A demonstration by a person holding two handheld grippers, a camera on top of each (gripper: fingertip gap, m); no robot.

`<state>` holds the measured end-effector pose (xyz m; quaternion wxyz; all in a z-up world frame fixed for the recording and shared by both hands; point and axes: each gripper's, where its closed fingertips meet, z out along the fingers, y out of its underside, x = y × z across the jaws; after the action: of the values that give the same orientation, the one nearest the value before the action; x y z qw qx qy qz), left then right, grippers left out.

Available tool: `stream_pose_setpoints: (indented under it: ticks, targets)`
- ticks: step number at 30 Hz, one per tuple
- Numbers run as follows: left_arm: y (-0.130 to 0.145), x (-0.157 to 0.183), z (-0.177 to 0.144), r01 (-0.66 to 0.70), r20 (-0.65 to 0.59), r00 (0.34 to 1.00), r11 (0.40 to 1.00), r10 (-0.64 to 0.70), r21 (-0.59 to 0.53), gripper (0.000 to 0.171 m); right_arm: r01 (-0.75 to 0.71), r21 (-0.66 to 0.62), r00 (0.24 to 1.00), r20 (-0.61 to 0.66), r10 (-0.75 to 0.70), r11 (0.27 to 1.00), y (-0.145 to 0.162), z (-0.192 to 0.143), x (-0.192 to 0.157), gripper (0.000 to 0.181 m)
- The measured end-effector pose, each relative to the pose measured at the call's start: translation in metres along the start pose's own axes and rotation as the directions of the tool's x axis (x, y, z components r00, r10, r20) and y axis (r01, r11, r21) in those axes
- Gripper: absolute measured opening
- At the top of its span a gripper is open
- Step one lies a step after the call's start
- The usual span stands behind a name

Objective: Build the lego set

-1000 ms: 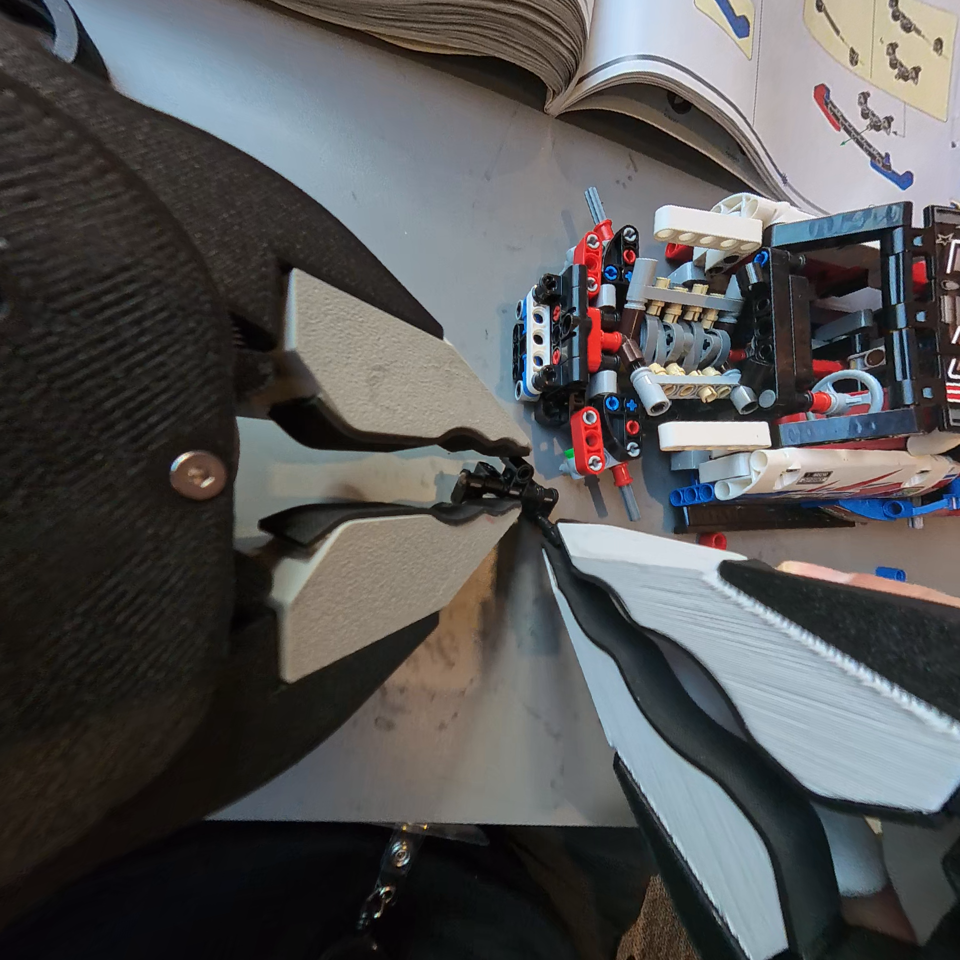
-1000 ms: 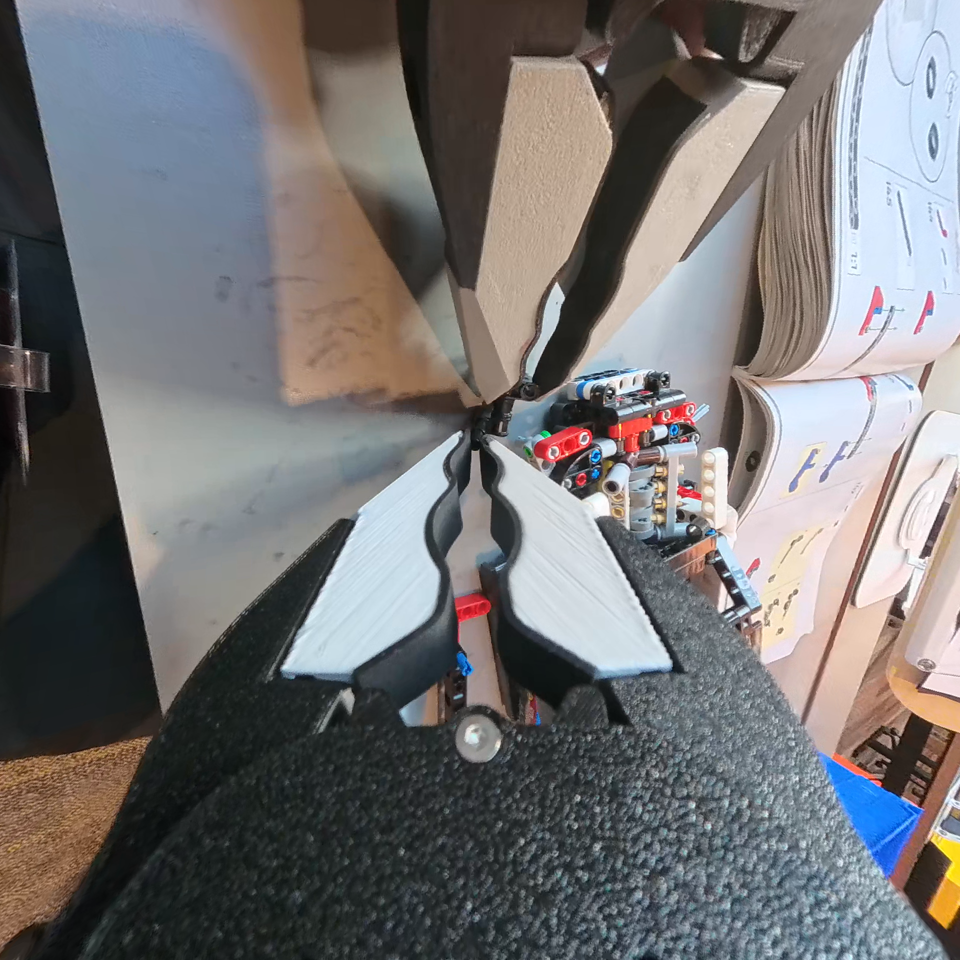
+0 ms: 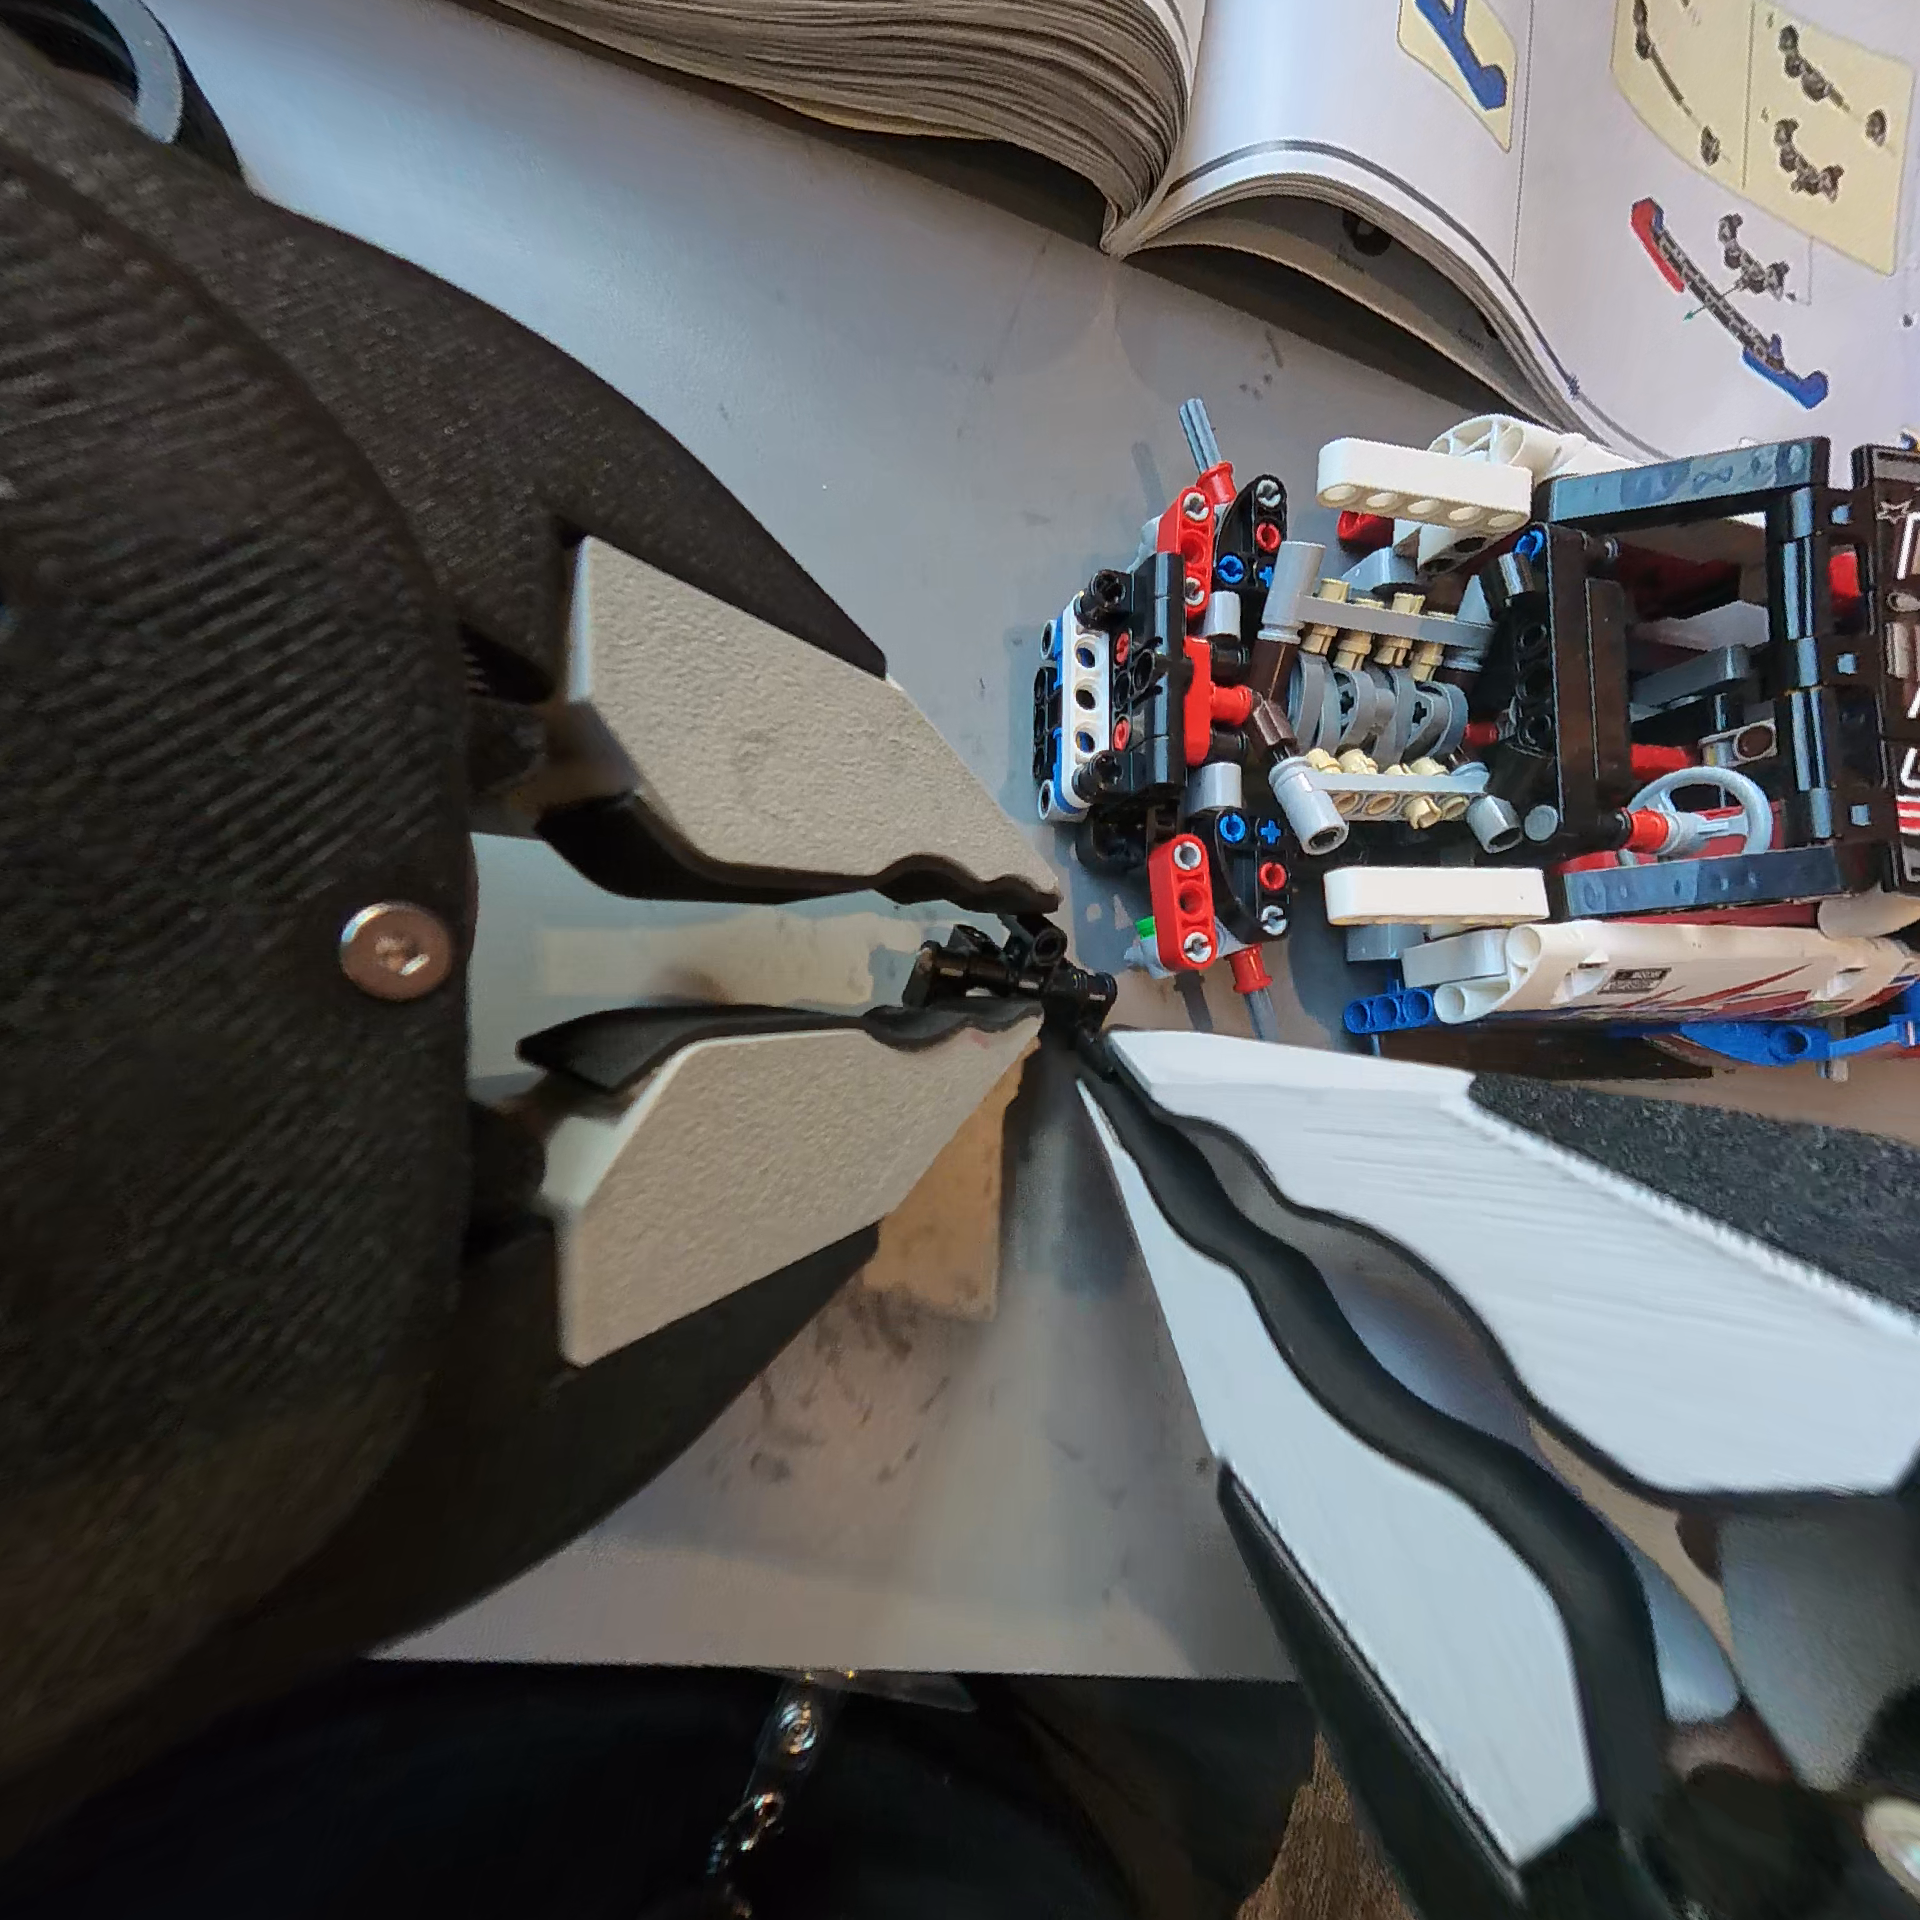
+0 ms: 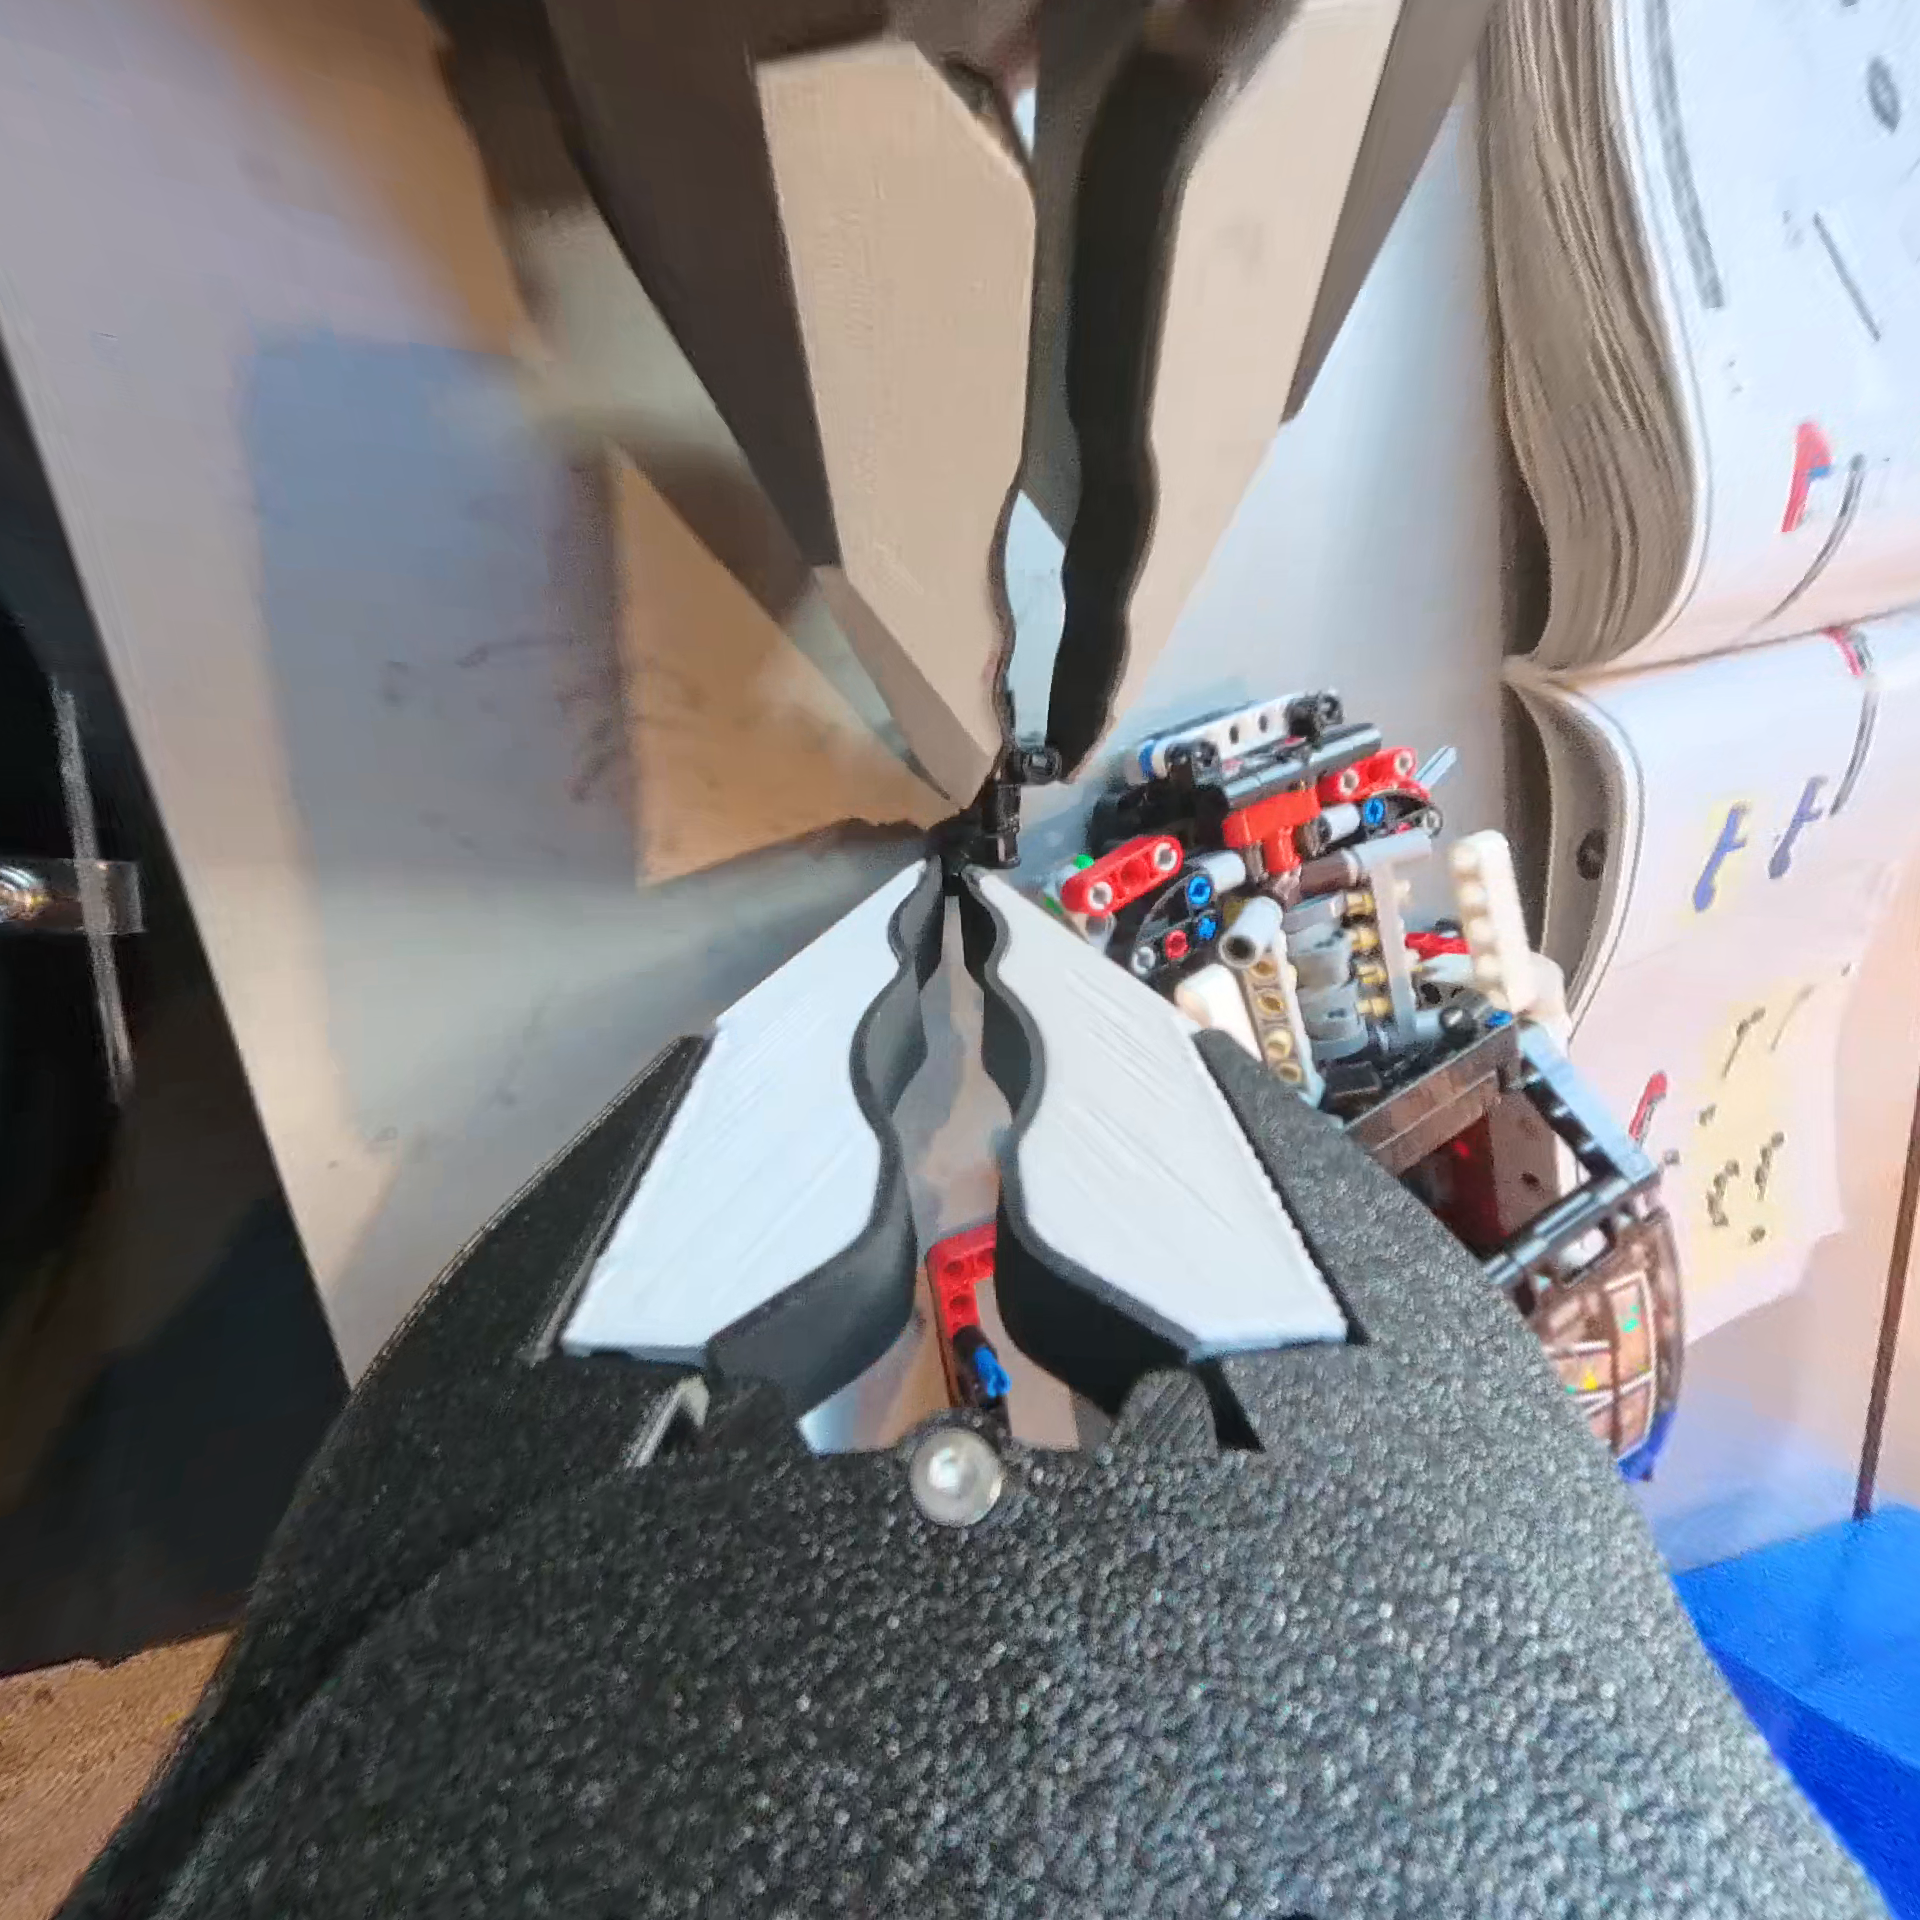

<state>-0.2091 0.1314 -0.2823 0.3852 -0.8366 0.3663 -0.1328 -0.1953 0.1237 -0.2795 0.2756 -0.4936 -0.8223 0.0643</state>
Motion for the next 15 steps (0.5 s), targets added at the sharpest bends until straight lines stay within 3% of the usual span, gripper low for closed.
stream_pose_setpoints:
  ticks: [7,9,15]
  targets:
    - [0.001,-0.005,0.0,0.001,0.021,1.0,1.0,-0.001,-0.002,0.013,0.018,-0.021,0.999,-0.029,-0.019,1.0,-0.003,0.006,0.005,0.003]
    - [0.001,-0.005,0.0,0.004,0.019,1.0,1.0,-0.004,-0.002,0.013,-0.034,-0.028,0.999,-0.021,0.033,0.999,-0.003,0.006,0.005,0.003]
    - [0.002,0.002,-0.002,0.034,-0.017,0.999,0.999,-0.034,-0.005,0.013,-0.268,0.205,0.962,0.008,0.272,0.941,-0.014,-0.02,0.008,0.008]
